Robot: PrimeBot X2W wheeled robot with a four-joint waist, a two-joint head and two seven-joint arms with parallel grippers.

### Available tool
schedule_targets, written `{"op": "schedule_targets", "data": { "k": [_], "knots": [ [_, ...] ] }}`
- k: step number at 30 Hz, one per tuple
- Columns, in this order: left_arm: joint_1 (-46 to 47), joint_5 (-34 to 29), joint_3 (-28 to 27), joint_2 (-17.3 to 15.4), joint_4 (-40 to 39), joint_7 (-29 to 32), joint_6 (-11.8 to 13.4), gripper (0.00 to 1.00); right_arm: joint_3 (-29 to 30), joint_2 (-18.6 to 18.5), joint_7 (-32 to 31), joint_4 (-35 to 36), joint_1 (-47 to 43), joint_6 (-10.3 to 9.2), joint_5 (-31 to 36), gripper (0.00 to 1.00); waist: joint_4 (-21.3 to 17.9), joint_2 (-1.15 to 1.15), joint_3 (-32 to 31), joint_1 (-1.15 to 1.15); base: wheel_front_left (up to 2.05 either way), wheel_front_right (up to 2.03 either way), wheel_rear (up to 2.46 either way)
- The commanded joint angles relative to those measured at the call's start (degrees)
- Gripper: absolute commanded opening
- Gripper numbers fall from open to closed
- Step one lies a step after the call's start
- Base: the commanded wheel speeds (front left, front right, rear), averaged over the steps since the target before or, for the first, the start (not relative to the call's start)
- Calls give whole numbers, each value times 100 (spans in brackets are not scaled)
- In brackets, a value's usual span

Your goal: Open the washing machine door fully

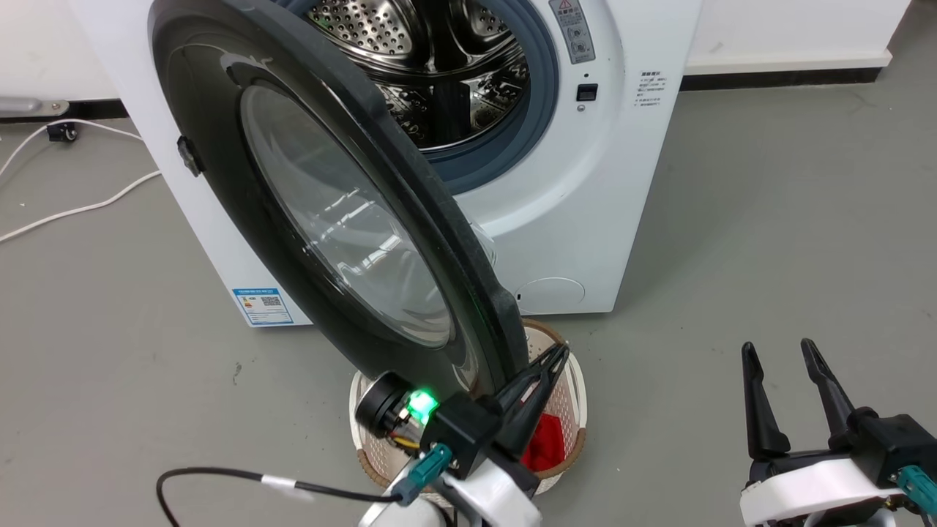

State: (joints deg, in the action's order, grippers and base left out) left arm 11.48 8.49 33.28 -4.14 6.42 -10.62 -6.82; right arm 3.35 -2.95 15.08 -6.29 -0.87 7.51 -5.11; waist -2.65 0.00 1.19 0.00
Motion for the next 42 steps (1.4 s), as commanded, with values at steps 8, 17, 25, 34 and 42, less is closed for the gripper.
{"op": "schedule_targets", "data": {
  "k": [8, 17, 25, 34, 42],
  "knots": [
    [643, 316, 117, 106, 689, -154, 189, 0, -65, 14, 11, -110, 114, -4, -112, 100, -111, 0, 79, 0, 0, 0, 0],
    [689, 456, -30, 73, 1071, -238, 636, 0, -90, 14, 12, -209, 158, -4, -188, 100, -69, 0, 145, 0, 0, 0, 0],
    [88, 486, -234, -204, 556, -330, 1015, 0, -119, 14, 11, -234, 106, -4, -237, 100, 175, 0, 153, 0, 0, 0, 0],
    [-615, 454, -281, -452, -391, -344, 1343, 0, 52, 11, -38, -165, 59, -4, -120, 100, 797, 0, 180, 0, 0, 0, 0],
    [-1081, 365, -109, -592, -834, -326, 1396, 0, -10, 12, -154, -38, -15, -4, -62, 100, 1368, 0, 156, 0, 0, 0, 0]
  ]
}}
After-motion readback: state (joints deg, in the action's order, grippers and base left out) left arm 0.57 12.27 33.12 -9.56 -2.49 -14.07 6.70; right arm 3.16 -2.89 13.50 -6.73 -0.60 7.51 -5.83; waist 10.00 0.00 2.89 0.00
